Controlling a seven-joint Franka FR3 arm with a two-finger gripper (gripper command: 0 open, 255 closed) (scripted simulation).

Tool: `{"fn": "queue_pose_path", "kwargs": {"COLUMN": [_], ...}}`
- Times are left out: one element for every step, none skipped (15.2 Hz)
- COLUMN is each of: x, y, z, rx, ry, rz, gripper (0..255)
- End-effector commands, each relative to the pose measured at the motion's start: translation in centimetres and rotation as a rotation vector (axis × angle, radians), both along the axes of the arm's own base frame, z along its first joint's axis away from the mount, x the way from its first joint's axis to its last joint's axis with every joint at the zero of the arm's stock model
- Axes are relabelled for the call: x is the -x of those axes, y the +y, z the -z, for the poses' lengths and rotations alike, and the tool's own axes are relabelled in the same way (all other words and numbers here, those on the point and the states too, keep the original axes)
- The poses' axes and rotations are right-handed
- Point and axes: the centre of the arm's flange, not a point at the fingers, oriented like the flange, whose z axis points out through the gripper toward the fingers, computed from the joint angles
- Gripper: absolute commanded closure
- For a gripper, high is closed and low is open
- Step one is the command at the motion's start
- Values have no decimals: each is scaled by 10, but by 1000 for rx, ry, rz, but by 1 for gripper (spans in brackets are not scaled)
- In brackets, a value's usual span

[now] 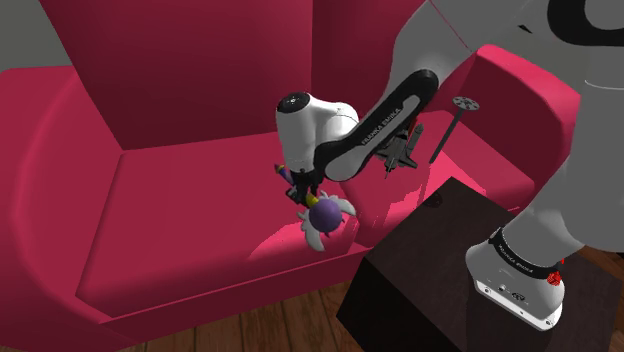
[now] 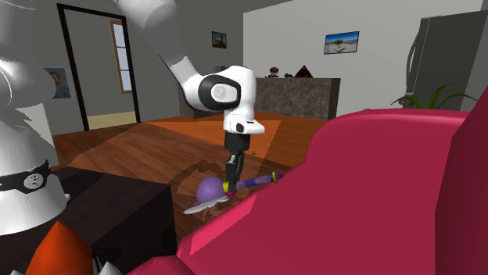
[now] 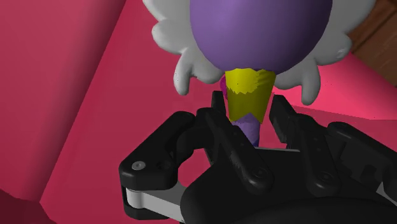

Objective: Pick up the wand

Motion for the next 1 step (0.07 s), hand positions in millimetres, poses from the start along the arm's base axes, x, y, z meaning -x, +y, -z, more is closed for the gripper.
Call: {"fn": "queue_pose_path", "kwargs": {"x": [1], "y": [0], "z": [-4], "rx": [0], "ry": [0], "rz": [0], "gripper": [255]}}
